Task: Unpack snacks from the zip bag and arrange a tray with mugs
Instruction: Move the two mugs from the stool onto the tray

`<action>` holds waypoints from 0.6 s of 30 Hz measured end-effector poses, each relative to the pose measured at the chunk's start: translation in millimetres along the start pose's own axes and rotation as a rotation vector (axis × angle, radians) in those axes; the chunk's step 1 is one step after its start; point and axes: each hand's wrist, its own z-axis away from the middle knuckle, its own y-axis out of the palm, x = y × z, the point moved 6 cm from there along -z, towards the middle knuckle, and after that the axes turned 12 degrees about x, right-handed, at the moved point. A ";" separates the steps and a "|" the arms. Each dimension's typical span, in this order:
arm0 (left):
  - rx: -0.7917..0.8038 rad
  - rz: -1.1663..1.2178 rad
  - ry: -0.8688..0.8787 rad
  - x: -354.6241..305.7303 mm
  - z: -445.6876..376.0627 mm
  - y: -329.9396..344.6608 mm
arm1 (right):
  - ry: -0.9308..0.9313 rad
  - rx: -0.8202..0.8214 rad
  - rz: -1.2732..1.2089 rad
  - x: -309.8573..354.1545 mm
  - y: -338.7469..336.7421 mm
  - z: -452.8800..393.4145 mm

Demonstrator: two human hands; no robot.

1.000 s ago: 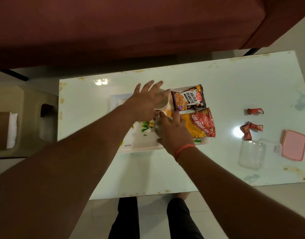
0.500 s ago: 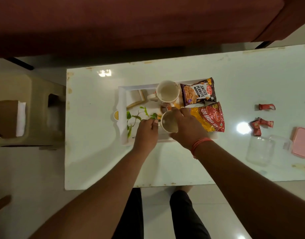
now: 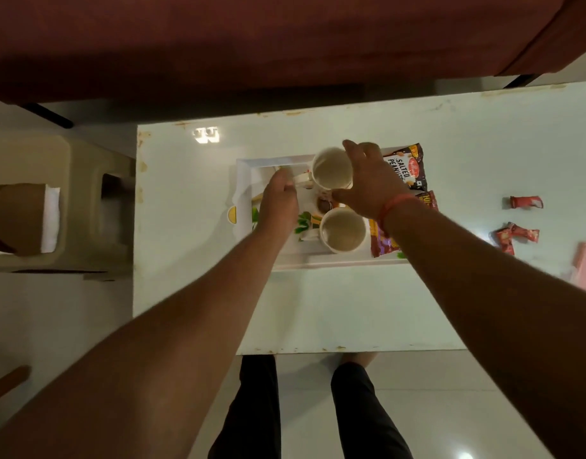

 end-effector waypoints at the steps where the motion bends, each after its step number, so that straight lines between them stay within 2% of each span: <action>1: 0.031 0.002 -0.033 -3.7 -5.9 0.6 | 0.000 0.056 0.022 3.3 -0.5 -9.0; 4: 0.064 -0.031 -0.095 -8.9 -14.2 2.2 | -0.009 0.149 0.088 13.3 1.1 -22.9; 12: 0.075 -0.106 -0.069 -11.3 -17.5 2.6 | -0.025 0.117 0.225 24.1 -0.5 -13.7; 18: 0.140 -0.181 -0.031 -15.4 -17.1 -2.6 | 0.009 0.126 0.198 24.4 1.7 -16.2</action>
